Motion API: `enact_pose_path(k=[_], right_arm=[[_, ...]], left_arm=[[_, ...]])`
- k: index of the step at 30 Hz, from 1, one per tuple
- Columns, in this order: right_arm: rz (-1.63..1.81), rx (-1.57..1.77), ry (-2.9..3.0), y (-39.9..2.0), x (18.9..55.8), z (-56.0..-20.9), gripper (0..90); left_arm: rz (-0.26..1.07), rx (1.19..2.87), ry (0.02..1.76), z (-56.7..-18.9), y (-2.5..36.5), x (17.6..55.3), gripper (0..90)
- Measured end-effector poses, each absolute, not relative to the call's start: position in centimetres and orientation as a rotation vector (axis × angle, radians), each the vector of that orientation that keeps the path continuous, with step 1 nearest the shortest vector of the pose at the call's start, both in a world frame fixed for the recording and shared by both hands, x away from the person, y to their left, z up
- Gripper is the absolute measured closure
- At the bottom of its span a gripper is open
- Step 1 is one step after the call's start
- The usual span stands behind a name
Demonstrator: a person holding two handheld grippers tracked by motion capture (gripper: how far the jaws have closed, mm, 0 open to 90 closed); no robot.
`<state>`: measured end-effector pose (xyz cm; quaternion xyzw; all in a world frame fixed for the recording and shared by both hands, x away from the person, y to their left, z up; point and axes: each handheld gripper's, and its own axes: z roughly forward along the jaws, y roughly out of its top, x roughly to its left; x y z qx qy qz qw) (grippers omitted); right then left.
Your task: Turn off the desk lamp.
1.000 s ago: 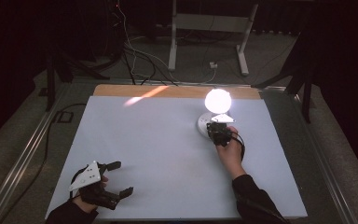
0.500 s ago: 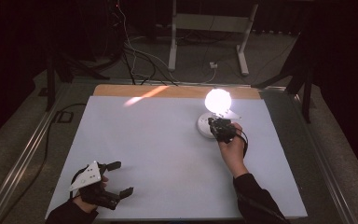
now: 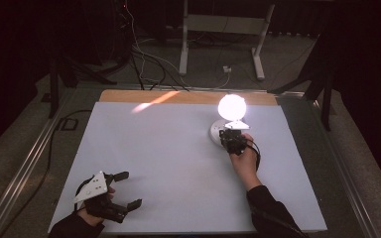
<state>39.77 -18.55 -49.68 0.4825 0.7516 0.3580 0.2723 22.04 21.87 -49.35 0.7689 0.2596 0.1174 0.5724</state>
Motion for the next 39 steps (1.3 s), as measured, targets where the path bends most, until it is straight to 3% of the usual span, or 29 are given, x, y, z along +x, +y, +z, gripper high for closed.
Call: enact_pose_path(k=[22,30,32,39], right_arm=[[0.934,1.288,2.049,-18.7,40.0,-50.6,89.9],[1.053,1.279,2.023,-18.9,39.6,-48.2,89.5],[1.062,1.230,2.018,-18.8,39.3,-47.7,83.1],[1.127,1.126,2.057,-18.4,38.4,-47.5,74.3]], left_arm=[[0.274,1.801,0.609,-49.3,21.8,22.0,0.5],[0.271,1.798,0.614,-49.4,21.9,22.1,0.6],[0.270,1.796,0.614,-49.4,21.9,22.1,0.5],[0.274,1.798,0.613,-49.3,21.9,22.1,0.5]])
